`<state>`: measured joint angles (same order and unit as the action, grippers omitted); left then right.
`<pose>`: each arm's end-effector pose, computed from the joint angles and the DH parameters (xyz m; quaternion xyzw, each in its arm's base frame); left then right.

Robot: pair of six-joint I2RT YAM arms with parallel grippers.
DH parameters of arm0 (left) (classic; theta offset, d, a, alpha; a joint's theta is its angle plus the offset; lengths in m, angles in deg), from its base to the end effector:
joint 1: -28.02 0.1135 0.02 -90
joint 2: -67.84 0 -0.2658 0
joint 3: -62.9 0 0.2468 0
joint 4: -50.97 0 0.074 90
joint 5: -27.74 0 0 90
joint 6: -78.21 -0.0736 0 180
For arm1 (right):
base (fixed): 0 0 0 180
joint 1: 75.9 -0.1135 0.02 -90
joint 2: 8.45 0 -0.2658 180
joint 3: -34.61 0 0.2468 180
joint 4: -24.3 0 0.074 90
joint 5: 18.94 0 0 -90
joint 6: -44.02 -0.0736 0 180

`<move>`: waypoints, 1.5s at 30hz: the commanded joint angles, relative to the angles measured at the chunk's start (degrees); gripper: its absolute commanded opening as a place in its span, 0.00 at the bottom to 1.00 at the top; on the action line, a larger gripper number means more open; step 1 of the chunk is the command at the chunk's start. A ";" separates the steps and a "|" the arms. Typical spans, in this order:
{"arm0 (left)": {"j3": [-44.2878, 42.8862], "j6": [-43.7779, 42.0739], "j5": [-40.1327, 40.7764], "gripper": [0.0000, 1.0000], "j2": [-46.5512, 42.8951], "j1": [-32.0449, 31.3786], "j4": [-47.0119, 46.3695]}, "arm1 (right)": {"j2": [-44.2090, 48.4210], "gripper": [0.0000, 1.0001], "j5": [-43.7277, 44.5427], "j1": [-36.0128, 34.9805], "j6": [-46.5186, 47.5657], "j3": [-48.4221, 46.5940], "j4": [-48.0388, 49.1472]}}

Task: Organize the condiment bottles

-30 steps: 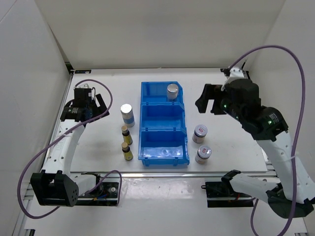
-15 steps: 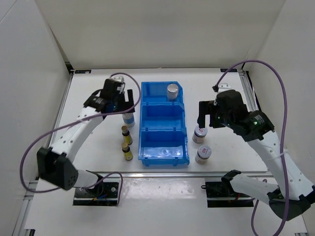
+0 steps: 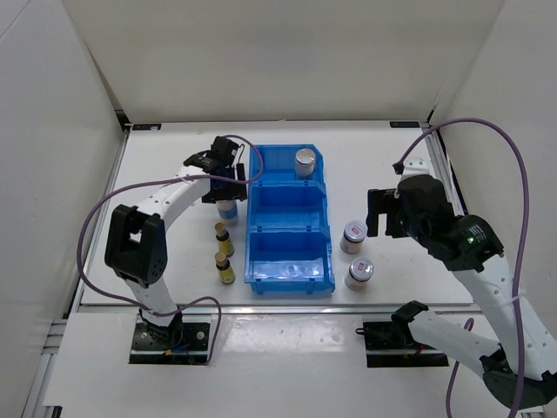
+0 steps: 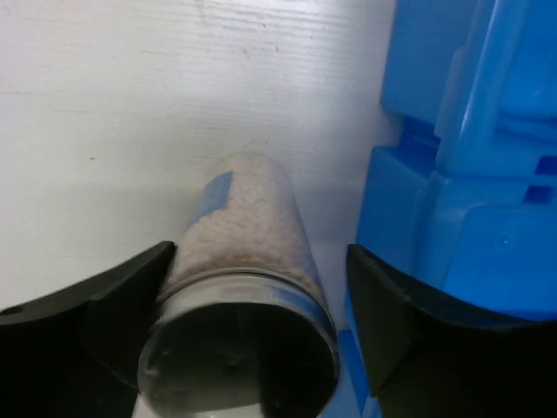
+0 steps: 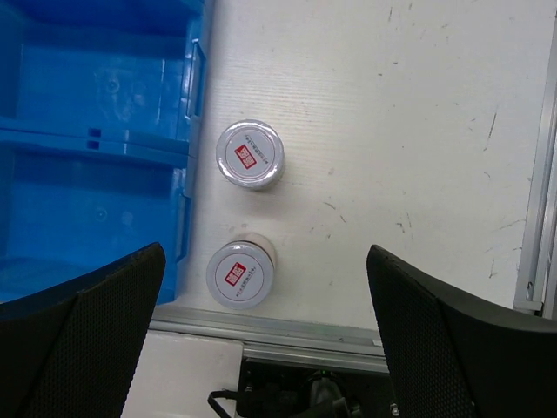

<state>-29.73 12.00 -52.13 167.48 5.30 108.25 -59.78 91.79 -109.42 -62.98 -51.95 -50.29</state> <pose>0.3491 -0.1321 0.2135 -0.0287 0.9709 -0.0084 0.2376 0.1527 0.0699 0.3728 -0.0516 0.8910 0.0324 0.4499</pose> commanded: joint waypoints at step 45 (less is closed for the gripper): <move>-62.24 -1.82 -0.29 0.11 33.44 -6.37 12.87 | 1.15 1.00 4.67 -0.23 -4.28 -0.20 -10.24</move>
<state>-92.70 9.38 -51.60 202.87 -1.13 123.35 -59.06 95.18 -109.42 -66.17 -52.04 -60.12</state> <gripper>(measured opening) 0.701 0.995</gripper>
